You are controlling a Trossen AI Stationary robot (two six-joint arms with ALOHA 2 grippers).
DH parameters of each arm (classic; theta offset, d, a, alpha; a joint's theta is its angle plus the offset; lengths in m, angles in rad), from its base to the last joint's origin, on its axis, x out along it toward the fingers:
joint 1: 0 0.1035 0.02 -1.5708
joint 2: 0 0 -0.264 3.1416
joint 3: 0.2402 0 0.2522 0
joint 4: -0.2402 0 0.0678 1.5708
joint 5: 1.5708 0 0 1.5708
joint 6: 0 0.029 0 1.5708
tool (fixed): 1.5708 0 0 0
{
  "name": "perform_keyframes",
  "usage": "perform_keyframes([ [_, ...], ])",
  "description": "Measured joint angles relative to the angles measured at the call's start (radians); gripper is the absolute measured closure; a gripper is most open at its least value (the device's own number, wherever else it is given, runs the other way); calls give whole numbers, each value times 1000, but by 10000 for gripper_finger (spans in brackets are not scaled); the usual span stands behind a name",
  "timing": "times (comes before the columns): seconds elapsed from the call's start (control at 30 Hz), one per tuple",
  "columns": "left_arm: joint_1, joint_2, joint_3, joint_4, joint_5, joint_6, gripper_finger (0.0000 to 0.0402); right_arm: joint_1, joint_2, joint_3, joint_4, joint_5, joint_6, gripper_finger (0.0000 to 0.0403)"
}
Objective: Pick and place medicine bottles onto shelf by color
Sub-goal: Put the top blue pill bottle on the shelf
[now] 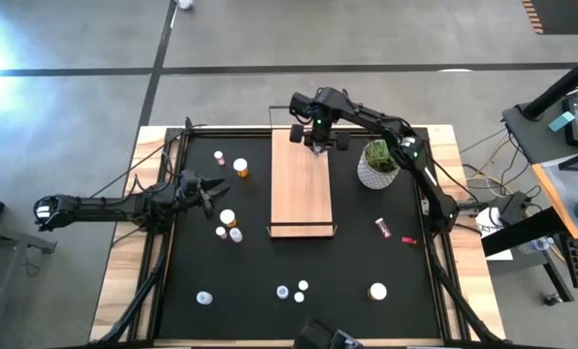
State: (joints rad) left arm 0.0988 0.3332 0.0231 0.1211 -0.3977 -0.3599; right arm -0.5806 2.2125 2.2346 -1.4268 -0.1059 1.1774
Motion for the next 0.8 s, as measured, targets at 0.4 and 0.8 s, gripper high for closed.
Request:
perform_keyframes([
  [0.4, 0, 0, 0, 0, 0, 0, 228, -36, 22, -10, 45, 1, -3, 298],
  [0.8, 0, 0, 0, -1, 0, 0, 228, -54, 23, -10, 66, 23, -20, 298],
])
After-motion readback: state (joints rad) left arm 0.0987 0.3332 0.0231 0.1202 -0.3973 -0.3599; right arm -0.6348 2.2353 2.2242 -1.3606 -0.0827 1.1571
